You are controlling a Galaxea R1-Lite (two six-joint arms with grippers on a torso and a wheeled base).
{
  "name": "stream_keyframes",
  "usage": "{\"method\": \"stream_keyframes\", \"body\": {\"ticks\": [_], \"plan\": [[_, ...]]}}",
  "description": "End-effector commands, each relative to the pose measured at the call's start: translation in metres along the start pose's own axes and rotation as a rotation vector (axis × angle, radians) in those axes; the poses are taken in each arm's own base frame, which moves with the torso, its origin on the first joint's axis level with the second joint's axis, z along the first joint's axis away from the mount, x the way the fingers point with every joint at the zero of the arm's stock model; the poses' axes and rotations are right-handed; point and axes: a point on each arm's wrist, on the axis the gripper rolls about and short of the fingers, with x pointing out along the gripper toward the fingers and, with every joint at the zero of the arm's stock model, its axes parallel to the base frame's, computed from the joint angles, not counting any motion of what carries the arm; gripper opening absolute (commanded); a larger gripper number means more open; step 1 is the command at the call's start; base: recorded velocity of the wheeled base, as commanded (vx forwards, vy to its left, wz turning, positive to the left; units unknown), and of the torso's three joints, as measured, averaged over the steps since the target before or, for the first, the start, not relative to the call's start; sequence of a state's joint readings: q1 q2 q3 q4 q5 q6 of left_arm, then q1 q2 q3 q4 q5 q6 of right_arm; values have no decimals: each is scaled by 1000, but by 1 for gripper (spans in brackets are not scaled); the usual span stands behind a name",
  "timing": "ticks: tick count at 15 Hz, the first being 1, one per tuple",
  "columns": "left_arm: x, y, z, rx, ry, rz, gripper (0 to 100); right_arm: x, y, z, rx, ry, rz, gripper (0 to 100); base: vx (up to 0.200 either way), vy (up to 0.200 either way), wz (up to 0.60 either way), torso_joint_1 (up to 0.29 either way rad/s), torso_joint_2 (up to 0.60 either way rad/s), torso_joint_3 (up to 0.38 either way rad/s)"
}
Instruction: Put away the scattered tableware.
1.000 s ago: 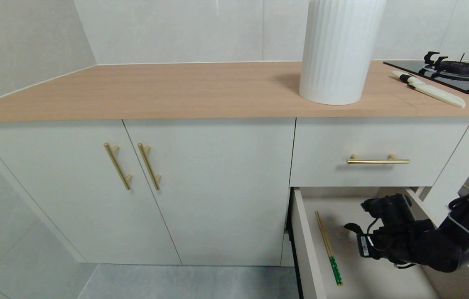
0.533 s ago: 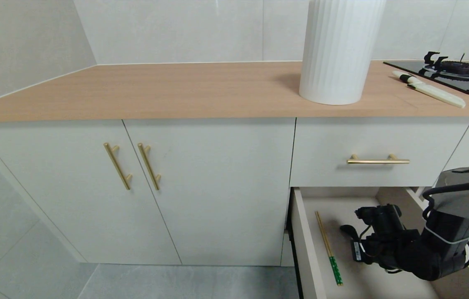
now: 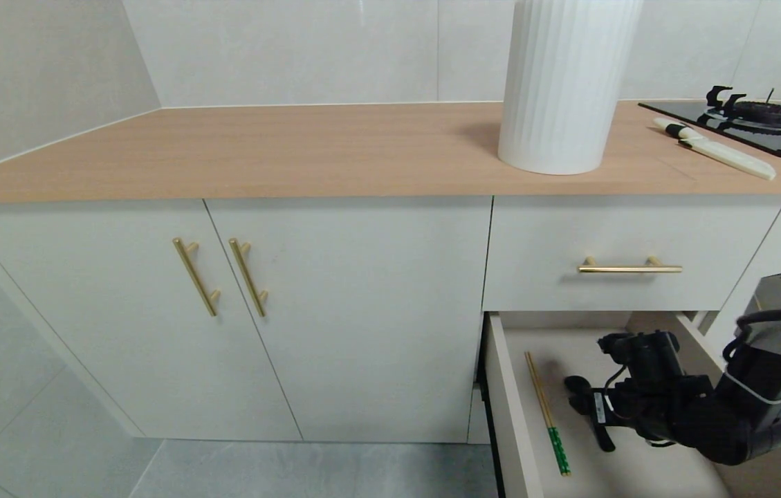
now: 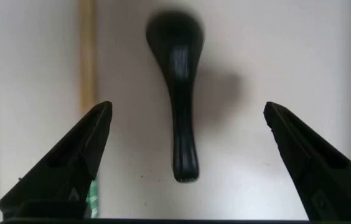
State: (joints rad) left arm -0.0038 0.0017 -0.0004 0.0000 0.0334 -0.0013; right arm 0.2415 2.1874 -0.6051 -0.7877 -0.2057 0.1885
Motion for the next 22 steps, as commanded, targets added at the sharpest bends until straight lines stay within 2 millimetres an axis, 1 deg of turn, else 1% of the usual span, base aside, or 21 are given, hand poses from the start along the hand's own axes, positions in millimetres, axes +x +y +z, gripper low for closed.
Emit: {"method": "stream_keyframes", "body": {"ticks": [1,2,3,4,6,8,9,12,13,15,16,18,21,22], "plan": [[0,0,0,0,0,1,100,-72,-8,35,27,-138,29,100,0,0,0,0,0,0],[0,0,0,0,2,0,100,-95,-12,43,30,-149,36,100,0,0,0,0,0,0],[0,0,0,0,0,0,100,-122,-15,48,27,-145,43,100,0,0,0,0,0,0],[0,0,0,0,-1,1,100,-144,-18,52,21,-127,45,100,0,0,0,0,0,0],[0,0,0,0,-1,1,100,-174,-22,52,6,-92,49,100,0,0,0,0,0,0],[0,0,0,4,0,1,100,-194,-27,42,1,-81,54,100,0,0,0,0,0,0],[0,0,0,-3,0,0,100,-201,-29,36,-2,-73,63,100,0,0,0,0,0,0],[0,0,0,-5,0,1,100,-220,-34,28,-17,-47,70,100,0,0,0,0,0,0],[0,0,0,-5,0,1,100,-225,-33,25,-29,-37,79,100,-200,0,0,-2,2,12],[0,0,0,-5,0,1,100,-228,-33,22,-44,-17,78,100,-200,0,0,5,2,0],[0,0,0,-5,0,1,100,-232,-30,21,-68,16,88,100,-200,0,0,17,-2,2],[0,0,0,-5,0,1,100,-234,-31,19,-84,80,75,100,-200,0,0,0,2,5],[0,0,0,-5,0,1,100,-237,-32,15,-108,169,70,100,0,0,0,0,0,0],[0,0,0,-5,0,1,100,-238,-29,12,-129,230,101,100,0,0,0,0,0,0]]}}
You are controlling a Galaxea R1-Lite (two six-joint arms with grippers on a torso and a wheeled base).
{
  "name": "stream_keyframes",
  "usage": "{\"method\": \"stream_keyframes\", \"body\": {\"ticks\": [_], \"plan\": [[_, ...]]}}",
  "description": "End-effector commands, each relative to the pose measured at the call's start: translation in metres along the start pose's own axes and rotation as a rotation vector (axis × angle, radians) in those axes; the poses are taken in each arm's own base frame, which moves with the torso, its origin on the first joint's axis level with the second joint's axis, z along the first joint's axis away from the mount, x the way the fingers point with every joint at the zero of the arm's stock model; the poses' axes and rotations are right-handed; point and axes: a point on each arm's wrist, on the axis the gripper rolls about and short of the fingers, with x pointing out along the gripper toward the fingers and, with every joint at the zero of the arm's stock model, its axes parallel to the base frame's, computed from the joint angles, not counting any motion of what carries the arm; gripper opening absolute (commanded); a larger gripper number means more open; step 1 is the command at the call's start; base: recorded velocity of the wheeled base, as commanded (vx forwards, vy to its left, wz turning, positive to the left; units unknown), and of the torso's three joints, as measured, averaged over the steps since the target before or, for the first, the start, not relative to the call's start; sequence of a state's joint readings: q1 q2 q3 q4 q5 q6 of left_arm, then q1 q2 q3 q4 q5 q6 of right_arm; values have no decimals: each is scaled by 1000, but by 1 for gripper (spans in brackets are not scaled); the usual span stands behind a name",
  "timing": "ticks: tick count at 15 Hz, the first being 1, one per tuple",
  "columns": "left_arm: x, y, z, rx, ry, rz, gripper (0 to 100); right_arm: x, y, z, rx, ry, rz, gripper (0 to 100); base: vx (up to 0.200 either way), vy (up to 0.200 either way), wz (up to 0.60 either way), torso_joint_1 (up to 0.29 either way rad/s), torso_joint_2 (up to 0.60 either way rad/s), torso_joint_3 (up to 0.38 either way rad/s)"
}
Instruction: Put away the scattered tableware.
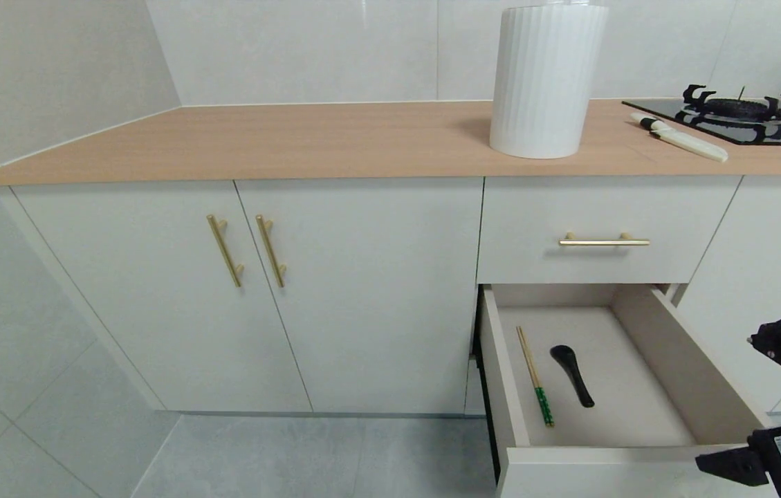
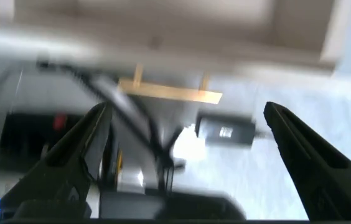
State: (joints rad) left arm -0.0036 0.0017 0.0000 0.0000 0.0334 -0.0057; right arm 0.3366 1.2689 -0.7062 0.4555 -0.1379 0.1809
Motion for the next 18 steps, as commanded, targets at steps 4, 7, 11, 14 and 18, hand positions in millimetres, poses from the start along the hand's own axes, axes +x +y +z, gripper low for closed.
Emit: {"method": "stream_keyframes", "body": {"ticks": [4,7,11,14,18], "plan": [[0,0,0,0,0,-1,100,36,11,8,-28,222,31,100,0,0,0,0,0,0],[0,0,0,0,0,1,100,62,16,12,0,322,4,100,0,0,0,0,0,0],[0,0,0,0,0,1,100,80,19,15,19,322,-6,100,0,0,0,0,0,0],[0,0,0,0,0,-1,100,85,20,19,23,261,-30,100,0,0,0,0,0,0],[0,0,0,0,0,-1,100,93,21,26,58,211,-74,100,0,0,0,0,0,0]]}}
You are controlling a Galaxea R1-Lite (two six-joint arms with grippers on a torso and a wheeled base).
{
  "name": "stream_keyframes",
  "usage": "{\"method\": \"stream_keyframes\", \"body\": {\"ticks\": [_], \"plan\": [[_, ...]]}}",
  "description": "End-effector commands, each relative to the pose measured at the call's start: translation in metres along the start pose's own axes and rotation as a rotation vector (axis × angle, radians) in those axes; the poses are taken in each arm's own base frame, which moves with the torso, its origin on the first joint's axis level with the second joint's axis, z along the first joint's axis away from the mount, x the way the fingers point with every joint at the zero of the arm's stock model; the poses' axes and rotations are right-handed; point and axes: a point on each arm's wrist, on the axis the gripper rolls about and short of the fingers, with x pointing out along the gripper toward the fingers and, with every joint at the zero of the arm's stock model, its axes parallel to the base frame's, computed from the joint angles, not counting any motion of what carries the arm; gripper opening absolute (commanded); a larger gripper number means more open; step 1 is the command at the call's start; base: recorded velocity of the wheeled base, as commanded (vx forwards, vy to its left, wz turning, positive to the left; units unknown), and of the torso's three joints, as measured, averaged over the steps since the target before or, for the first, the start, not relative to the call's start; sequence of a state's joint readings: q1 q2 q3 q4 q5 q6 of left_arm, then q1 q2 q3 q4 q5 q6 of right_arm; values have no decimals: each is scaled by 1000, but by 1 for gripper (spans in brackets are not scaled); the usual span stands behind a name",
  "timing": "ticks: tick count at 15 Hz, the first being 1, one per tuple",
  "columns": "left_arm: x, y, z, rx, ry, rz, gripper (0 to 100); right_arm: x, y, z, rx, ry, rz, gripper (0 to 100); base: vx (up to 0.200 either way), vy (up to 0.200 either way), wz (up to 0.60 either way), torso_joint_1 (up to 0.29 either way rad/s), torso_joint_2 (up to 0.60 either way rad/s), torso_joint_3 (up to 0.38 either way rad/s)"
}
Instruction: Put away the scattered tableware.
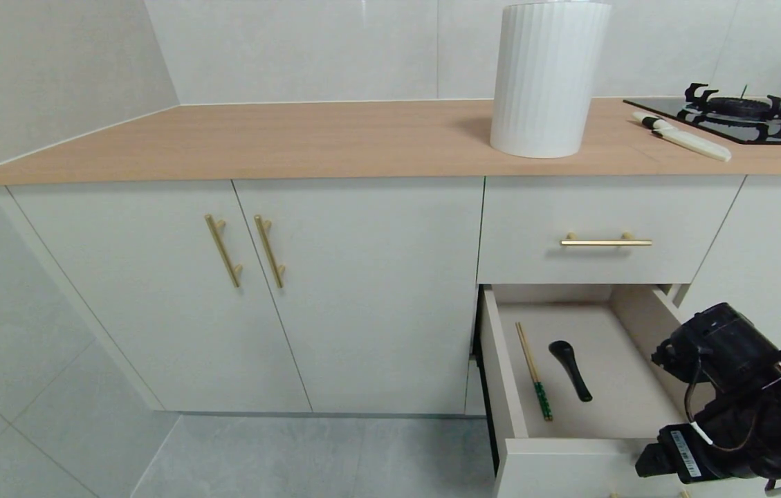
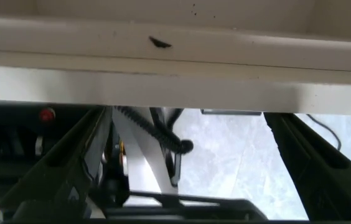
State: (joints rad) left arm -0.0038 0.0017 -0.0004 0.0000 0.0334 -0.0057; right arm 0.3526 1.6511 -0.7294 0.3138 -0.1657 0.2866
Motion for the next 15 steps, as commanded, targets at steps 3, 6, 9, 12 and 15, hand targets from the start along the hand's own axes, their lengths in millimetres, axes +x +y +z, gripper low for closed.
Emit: {"method": "stream_keyframes", "body": {"ticks": [3,6,9,12,15], "plan": [[0,0,0,0,2,1,100,23,10,21,9,-56,0,100,0,0,0,0,0,0],[0,0,0,0,0,0,100,40,16,44,29,-124,-10,100,0,0,0,0,0,0],[0,0,0,0,0,1,100,55,17,74,60,-182,-6,100,0,0,0,0,0,0],[0,0,0,0,0,0,100,60,15,104,83,-256,-3,100,0,0,0,0,0,0],[0,0,0,0,0,0,100,60,15,126,93,-312,-2,100,0,0,0,0,0,0]]}}
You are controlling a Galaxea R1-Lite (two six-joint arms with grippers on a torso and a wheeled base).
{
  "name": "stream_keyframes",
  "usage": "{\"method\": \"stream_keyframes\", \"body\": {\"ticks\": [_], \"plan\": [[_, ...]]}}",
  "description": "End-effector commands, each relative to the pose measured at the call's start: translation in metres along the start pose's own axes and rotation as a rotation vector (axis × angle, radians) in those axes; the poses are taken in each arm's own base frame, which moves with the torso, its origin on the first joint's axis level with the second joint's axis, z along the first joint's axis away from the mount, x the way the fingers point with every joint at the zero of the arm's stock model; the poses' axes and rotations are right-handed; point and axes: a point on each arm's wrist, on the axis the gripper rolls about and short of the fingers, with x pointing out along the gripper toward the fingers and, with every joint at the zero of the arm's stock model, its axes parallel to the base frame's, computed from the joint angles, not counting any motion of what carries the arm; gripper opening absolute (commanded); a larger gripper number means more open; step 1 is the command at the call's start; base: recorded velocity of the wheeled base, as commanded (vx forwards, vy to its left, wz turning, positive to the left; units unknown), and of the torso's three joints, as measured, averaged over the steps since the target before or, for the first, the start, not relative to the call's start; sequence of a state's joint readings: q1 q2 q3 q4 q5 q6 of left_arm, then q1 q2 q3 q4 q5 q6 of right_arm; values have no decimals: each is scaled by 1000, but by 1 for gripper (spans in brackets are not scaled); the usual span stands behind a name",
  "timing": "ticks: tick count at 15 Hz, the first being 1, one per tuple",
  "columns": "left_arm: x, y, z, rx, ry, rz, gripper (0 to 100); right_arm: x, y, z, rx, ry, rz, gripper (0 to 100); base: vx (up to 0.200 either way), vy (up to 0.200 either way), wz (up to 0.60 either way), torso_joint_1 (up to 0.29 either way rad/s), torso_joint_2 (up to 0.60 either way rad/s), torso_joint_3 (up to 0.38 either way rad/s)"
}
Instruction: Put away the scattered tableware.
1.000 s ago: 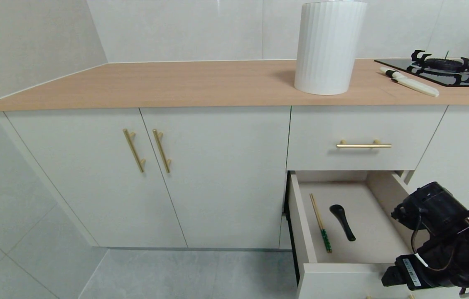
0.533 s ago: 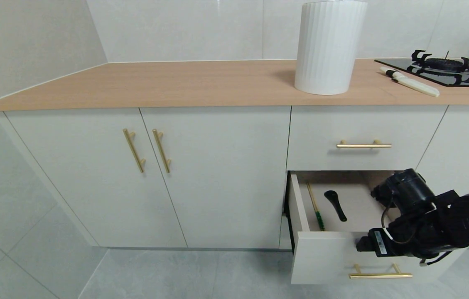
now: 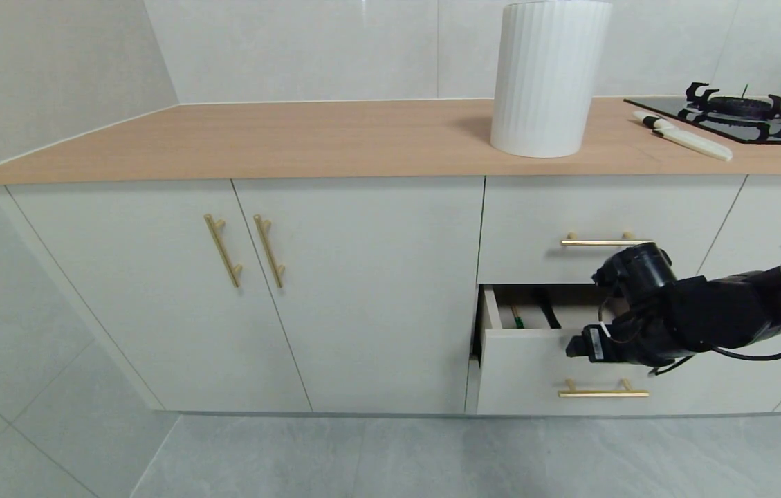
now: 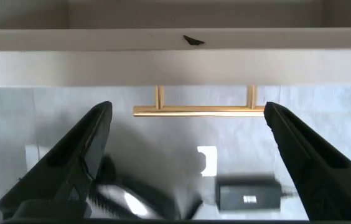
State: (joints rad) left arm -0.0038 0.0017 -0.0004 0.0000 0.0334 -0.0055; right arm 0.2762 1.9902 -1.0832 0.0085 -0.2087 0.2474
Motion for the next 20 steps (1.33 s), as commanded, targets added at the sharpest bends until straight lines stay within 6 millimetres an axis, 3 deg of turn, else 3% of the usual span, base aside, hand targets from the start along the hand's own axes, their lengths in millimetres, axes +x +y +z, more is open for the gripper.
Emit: {"method": "stream_keyframes", "body": {"ticks": [1,4,12,20], "plan": [[0,0,0,-1,0,1,100,14,1,6,8,-6,-23,100,0,0,0,0,0,0],[0,0,0,-1,0,0,100,32,-2,12,45,-107,-103,100,0,0,0,0,0,0],[0,0,0,-1,0,1,100,58,-6,20,107,-249,-138,100,0,0,0,0,0,0],[0,0,0,-1,0,0,100,67,-10,31,191,-388,-179,100,0,0,0,0,0,0]]}}
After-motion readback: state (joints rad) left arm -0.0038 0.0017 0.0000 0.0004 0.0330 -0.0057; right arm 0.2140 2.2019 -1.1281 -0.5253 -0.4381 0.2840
